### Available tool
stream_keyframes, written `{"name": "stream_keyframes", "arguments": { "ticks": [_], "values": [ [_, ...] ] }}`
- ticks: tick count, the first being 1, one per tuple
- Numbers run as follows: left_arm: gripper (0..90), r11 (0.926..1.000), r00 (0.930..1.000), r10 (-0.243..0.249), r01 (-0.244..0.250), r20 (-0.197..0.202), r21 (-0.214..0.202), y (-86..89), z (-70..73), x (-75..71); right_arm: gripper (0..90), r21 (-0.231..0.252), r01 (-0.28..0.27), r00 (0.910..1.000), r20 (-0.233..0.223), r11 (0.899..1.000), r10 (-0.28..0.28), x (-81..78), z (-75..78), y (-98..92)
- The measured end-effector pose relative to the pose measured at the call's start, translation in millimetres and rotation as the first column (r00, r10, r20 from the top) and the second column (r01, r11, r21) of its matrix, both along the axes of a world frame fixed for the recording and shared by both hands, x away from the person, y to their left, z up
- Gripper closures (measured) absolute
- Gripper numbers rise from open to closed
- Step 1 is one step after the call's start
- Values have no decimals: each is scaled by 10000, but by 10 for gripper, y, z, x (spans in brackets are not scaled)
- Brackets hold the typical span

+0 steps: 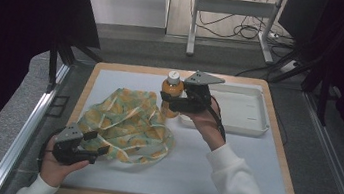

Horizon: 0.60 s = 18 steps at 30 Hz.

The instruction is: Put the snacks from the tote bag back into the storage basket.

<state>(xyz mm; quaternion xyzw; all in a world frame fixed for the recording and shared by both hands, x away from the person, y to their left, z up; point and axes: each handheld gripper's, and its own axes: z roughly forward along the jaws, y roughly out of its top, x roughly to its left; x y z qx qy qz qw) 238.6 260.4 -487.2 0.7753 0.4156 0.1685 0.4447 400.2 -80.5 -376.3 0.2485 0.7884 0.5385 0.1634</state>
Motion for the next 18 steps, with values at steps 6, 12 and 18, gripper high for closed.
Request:
{"name": "stream_keyframes", "arguments": {
  "ticks": [6,12,18],
  "values": [
    [292,10000,10000,-12,12,-17,20,-5,-4,3,311,-48,215,9998,-24,9998,-215,55,15,-50],
    [292,10000,10000,-18,18,-27,22,-5,-6,3,311,-70,485,9988,-57,9988,-486,120,44,-111],
    [292,10000,10000,-8,8,-34,3,2,-4,5,312,-86,748,9972,-26,9972,-749,195,76,-192]
  ]
}}
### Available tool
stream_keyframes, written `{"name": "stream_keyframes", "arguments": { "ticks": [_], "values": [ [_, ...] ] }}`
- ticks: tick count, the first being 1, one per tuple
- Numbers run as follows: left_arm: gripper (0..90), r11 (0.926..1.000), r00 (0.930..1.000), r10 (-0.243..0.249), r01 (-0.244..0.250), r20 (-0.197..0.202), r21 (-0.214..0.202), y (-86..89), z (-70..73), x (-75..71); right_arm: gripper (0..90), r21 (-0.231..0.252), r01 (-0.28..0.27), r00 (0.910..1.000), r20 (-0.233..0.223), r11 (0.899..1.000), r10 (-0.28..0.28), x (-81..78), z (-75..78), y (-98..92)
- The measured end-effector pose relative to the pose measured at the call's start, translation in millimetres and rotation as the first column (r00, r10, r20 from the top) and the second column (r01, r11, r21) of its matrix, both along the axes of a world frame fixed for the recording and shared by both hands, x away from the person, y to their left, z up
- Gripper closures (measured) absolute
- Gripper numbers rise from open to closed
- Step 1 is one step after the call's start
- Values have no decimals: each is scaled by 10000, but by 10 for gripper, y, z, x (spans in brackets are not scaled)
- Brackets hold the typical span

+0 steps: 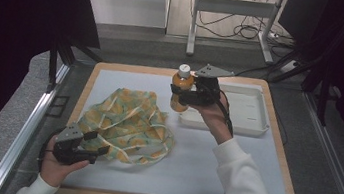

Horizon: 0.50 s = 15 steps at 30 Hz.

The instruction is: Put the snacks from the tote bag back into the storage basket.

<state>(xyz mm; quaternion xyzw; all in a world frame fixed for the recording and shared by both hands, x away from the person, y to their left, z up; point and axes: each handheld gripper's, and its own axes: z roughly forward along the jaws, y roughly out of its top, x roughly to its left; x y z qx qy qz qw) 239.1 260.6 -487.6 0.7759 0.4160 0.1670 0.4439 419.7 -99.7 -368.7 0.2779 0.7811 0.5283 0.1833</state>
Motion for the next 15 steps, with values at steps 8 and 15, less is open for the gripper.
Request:
{"name": "stream_keyframes", "arguments": {
  "ticks": [8,15],
  "values": [
    [292,10000,10000,-20,20,3,20,-8,-3,1,311,-29,396,9992,-86,9992,-397,121,8,-90],
    [292,10000,10000,-19,19,-11,-11,-12,-7,4,311,-65,691,9974,-200,9976,-692,241,22,-145]
  ]
}}
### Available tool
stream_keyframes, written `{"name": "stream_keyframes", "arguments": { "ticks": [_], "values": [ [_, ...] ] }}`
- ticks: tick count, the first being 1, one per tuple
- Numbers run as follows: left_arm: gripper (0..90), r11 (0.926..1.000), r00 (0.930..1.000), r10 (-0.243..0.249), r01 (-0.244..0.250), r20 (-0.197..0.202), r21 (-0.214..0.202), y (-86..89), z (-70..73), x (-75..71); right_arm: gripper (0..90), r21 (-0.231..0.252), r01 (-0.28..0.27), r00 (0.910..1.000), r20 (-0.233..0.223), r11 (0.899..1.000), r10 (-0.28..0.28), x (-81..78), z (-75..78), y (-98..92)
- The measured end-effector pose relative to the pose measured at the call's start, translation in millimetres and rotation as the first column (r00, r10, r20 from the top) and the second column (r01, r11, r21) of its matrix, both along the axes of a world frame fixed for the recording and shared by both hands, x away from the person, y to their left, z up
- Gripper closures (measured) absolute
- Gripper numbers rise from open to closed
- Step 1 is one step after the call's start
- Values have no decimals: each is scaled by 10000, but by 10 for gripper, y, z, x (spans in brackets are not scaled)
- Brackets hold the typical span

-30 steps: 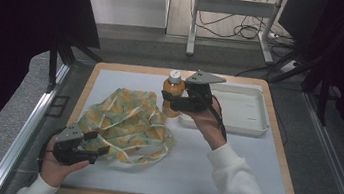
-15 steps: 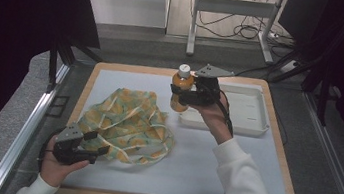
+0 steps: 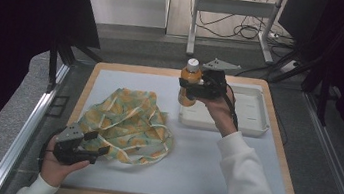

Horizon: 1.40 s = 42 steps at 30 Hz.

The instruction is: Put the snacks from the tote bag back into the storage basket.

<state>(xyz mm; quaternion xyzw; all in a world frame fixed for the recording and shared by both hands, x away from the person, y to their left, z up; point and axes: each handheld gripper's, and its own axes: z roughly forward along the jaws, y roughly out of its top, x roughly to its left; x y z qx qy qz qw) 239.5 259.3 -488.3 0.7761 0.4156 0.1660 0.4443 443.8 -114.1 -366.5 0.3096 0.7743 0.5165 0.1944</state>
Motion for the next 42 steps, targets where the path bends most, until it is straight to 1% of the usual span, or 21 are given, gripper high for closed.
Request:
{"name": "stream_keyframes", "arguments": {
  "ticks": [4,10,14,17,21,24,26,31,33,37,42],
  "values": [
    [292,10000,10000,3,-3,-5,-20,2,1,-2,311,16,164,9999,30,9999,-164,65,15,-23],
    [292,10000,10000,-12,12,13,-17,0,1,-4,311,7,344,9994,-93,9994,-343,169,-10,-28],
    [292,10000,10000,-5,5,23,-26,4,5,-6,310,-25,508,9986,-140,9987,-509,250,-66,-24],
    [292,10000,10000,-30,30,38,15,12,10,-8,311,-33,645,9975,-298,9979,-646,327,-116,-36],
    [292,10000,10000,-16,16,52,13,17,11,-9,311,-196,893,9951,-407,9958,-900,444,-186,-63],
    [292,10000,10000,-23,23,33,13,14,9,-6,311,-112,1082,9933,-403,9941,-1086,505,-213,-88],
    [292,10000,10000,-36,36,23,21,13,8,-5,311,-101,1197,9923,-307,9928,-1200,537,-232,-97],
    [293,10000,10000,-57,57,20,9,14,9,-7,310,-250,1430,9890,-353,9894,-1438,626,-300,-95],
    [292,9999,10000,-69,70,23,-72,10,11,-10,310,-322,1561,9872,-288,9872,-1570,646,-335,-81],
    [292,9999,9999,-167,167,-30,22,-2,6,-6,310,-404,1588,9863,-389,9865,-1604,691,-402,-41],
    [292,9999,9999,-116,116,-15,-21,2,6,-7,310,-451,1667,9844,-495,9850,-1689,773,-477,-26]
  ]
}}
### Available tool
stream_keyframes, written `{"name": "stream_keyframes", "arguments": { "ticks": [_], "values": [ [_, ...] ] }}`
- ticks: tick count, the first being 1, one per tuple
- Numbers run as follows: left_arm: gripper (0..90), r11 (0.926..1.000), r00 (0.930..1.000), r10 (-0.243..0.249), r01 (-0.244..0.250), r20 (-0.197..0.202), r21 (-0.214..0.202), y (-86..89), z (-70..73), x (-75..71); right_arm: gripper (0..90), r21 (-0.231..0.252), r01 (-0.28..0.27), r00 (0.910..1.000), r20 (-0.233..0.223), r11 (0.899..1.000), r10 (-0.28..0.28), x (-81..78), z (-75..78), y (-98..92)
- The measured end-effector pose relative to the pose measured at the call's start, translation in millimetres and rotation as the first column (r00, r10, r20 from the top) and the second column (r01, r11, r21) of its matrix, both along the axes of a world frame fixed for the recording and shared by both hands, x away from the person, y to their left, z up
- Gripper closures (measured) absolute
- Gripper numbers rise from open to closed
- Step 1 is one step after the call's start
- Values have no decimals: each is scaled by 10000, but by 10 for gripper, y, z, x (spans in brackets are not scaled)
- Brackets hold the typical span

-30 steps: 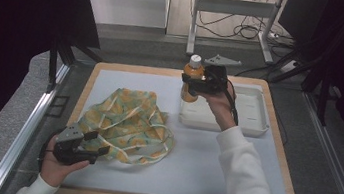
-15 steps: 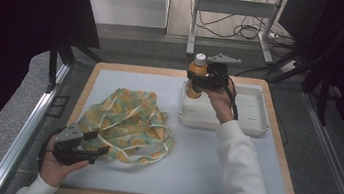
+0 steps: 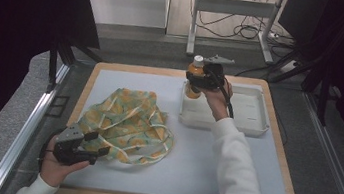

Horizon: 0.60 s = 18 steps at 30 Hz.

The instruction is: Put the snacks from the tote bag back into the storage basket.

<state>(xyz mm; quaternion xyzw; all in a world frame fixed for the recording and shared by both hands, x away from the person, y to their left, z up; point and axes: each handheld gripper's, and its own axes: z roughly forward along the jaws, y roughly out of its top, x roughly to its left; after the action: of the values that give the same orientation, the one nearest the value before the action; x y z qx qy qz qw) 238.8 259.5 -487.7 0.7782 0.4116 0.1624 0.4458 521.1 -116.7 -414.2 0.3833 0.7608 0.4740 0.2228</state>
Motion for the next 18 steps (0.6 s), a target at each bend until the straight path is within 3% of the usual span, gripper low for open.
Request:
{"name": "stream_keyframes", "arguments": {
  "ticks": [12,18],
  "values": [
    [292,10000,10000,34,-34,-83,-41,8,-18,12,309,-45,415,9990,-178,9991,-416,225,-138,14],
    [292,10000,10000,16,-16,-87,-56,13,-21,12,308,-303,551,9979,-329,9980,-561,308,-254,63]
  ]
}}
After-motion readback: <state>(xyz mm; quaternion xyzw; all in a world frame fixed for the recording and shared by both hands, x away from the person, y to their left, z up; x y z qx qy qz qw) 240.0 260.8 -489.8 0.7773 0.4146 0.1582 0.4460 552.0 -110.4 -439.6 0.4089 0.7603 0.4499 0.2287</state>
